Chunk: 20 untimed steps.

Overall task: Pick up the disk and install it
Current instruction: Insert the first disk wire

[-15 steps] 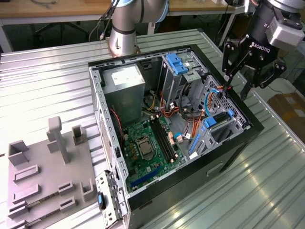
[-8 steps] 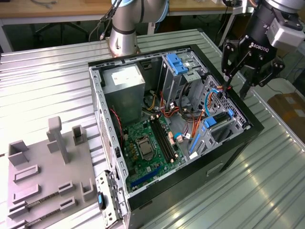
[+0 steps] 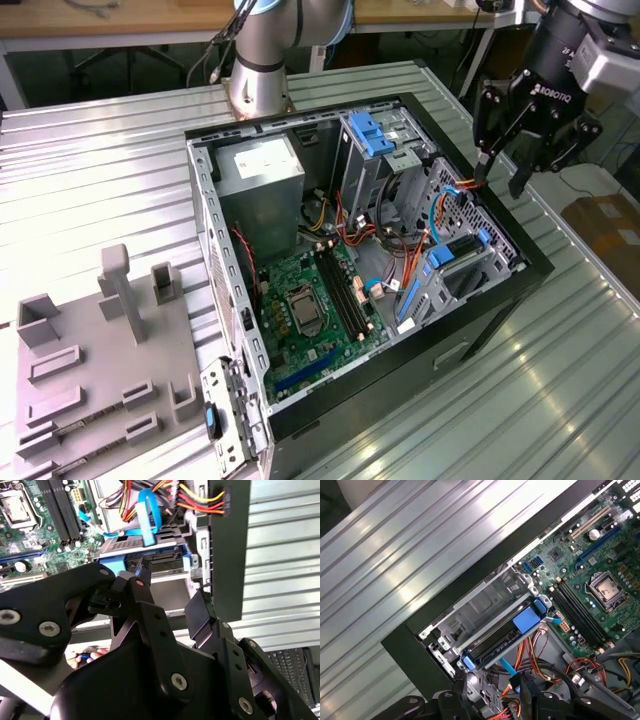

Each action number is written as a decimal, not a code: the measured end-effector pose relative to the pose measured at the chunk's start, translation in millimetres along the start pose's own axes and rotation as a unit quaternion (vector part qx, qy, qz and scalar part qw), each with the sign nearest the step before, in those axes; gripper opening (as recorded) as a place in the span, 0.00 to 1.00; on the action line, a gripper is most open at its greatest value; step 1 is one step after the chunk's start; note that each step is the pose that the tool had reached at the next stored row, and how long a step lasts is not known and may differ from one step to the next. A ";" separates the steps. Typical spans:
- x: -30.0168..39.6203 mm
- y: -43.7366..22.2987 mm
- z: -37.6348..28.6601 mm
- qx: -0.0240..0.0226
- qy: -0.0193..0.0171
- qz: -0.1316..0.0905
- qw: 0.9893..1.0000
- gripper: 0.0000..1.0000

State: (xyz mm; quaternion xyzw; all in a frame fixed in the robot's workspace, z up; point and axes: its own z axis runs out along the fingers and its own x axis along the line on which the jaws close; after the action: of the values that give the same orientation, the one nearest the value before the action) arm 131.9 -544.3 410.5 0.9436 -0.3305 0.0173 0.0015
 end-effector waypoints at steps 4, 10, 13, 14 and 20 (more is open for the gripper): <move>3.0 -6.3 0.2 0.000 0.000 0.000 1.000 0.55; 2.9 -6.3 4.5 -0.003 0.001 0.080 0.997 0.55; 2.9 -6.3 6.1 -0.004 0.001 0.118 0.993 0.55; 2.9 -6.3 6.2 -0.004 0.001 0.128 0.992 0.55; 0.6 -9.3 6.3 -0.005 0.001 0.152 0.988 0.55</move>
State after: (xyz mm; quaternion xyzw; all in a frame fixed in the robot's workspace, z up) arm 138.4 -537.4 404.2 0.8823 -0.4703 0.0167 0.0042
